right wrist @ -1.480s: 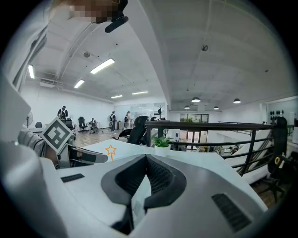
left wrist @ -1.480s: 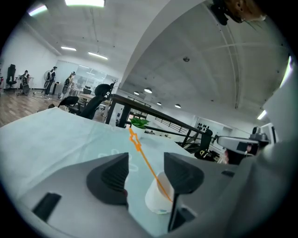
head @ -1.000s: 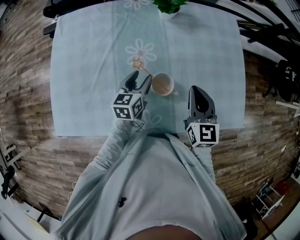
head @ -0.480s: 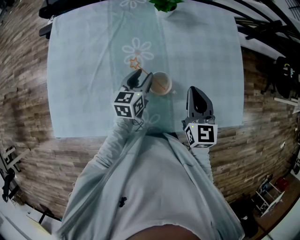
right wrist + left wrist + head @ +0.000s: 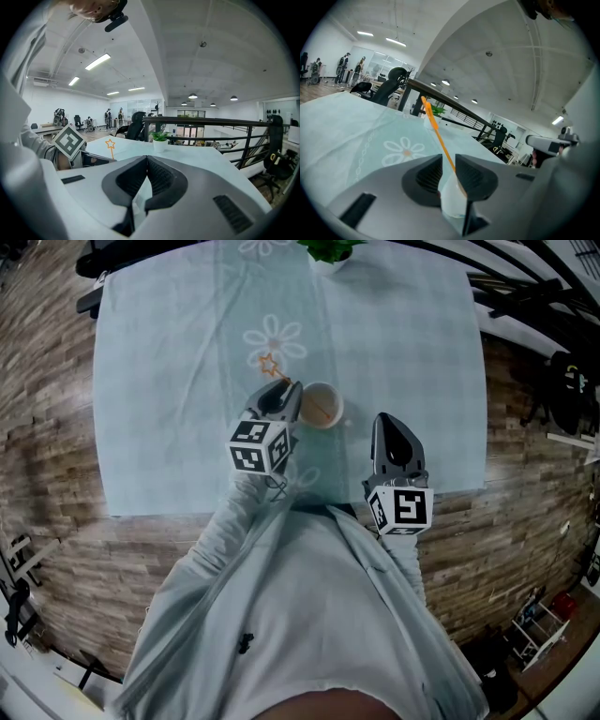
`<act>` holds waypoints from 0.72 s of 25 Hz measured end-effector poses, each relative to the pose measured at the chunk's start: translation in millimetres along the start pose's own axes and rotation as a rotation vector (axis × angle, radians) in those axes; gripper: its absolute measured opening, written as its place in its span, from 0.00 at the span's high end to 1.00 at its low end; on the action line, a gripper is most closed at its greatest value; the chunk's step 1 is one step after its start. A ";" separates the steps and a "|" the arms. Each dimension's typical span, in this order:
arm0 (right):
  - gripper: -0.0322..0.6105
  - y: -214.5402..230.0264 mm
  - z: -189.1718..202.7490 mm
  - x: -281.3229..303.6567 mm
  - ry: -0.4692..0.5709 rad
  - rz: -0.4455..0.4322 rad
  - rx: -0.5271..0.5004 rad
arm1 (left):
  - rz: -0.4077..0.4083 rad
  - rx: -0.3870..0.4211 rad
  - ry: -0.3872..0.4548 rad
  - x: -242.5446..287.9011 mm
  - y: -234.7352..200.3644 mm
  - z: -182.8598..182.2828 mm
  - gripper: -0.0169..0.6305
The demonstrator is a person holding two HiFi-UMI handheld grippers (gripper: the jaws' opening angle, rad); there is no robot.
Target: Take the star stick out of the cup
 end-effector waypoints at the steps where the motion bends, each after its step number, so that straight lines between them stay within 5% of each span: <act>1: 0.93 0.5 0.2 -0.7 -0.001 0.002 0.000 | 0.001 0.001 0.000 0.4 1.3 0.0 0.84; 18: 0.93 3.1 0.1 -2.6 0.006 0.004 0.004 | 0.043 -0.010 0.058 -1.7 15.3 -17.3 0.94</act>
Point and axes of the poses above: the fingertips, and each gripper's own axes: x forward along the fingers, y to its right, z out of its underside, the point moved 2 cm from there along -x, backward along the fingers, and after that the axes turned 3 degrees about -x, right-handed, at the moved point
